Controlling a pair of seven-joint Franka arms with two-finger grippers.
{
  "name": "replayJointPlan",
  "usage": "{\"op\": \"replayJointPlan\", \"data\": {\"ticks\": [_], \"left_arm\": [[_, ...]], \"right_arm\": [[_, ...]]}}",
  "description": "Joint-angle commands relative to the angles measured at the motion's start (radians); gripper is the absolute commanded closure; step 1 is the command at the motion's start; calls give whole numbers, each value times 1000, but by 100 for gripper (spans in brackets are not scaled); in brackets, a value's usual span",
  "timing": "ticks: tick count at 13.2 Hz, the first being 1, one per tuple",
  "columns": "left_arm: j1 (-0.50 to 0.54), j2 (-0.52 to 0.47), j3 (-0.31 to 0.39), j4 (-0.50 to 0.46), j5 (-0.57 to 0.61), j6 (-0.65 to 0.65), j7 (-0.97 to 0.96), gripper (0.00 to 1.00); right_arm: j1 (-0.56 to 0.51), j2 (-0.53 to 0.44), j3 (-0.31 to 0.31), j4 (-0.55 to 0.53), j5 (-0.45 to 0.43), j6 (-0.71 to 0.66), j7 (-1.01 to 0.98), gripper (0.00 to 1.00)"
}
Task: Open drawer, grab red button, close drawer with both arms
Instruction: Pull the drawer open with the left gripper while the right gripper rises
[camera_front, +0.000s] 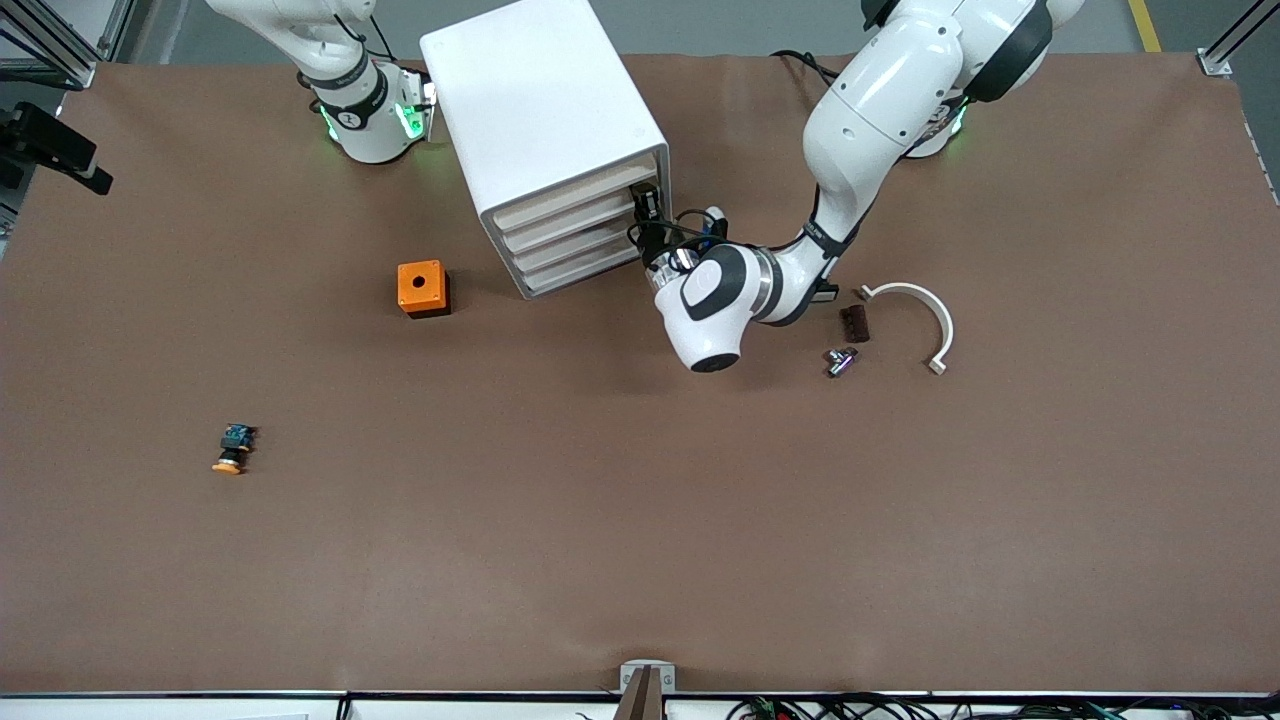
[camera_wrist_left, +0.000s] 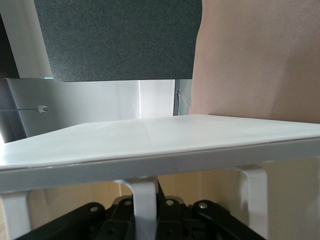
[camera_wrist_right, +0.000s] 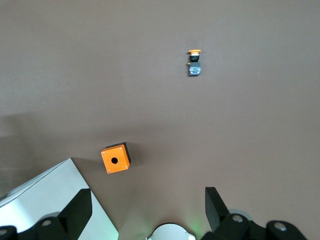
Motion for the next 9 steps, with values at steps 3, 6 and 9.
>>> {"op": "replayJointPlan", "data": {"ticks": [3, 6, 9], "left_arm": [[49, -3, 6, 12, -53, -3, 5, 93], [115, -3, 8, 25, -90, 3, 7, 93], [181, -5, 8, 27, -141, 38, 10, 93]], "right_arm": [[17, 78, 0, 36, -20, 18, 3, 0], [31, 76, 2, 37, -20, 18, 3, 0], [69, 78, 2, 34, -19, 10, 23, 0]]}}
